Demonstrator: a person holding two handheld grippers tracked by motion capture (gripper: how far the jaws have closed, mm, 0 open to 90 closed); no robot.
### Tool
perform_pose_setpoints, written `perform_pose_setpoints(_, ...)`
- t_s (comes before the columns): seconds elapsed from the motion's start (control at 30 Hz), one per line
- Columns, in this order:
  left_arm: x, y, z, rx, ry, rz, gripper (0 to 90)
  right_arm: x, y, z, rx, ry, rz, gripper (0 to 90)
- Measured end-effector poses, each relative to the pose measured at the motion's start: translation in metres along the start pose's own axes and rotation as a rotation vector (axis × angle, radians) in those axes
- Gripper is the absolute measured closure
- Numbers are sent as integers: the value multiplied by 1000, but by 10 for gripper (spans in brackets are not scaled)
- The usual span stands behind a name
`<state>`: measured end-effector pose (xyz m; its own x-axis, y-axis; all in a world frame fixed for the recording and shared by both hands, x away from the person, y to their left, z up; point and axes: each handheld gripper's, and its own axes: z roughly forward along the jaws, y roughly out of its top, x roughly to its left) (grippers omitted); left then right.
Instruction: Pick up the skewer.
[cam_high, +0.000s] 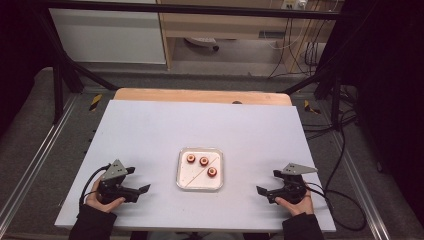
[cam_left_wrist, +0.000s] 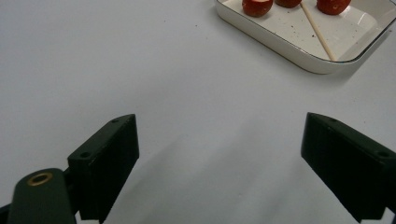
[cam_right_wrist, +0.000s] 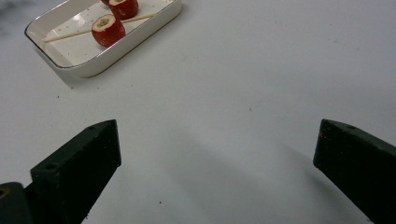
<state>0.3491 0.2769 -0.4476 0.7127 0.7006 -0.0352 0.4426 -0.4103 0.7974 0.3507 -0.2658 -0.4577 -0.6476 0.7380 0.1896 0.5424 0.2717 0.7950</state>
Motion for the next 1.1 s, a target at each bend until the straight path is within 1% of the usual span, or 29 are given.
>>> perform_pose_setpoints(0.33,-3,2,1,-1,-8,9,119,1,0,1,3,7,3,13)
perform_pose_setpoints(0.6,-8,5,5,7,-14,24,122,1,0,1,3,10,6,12)
perform_pose_setpoints(0.87,-12,8,8,14,-20,27,127,1,0,1,3,11,5,12)
perform_pose_setpoints(1.1,-18,12,11,17,-22,34,128,1,0,1,2,12,4,12)
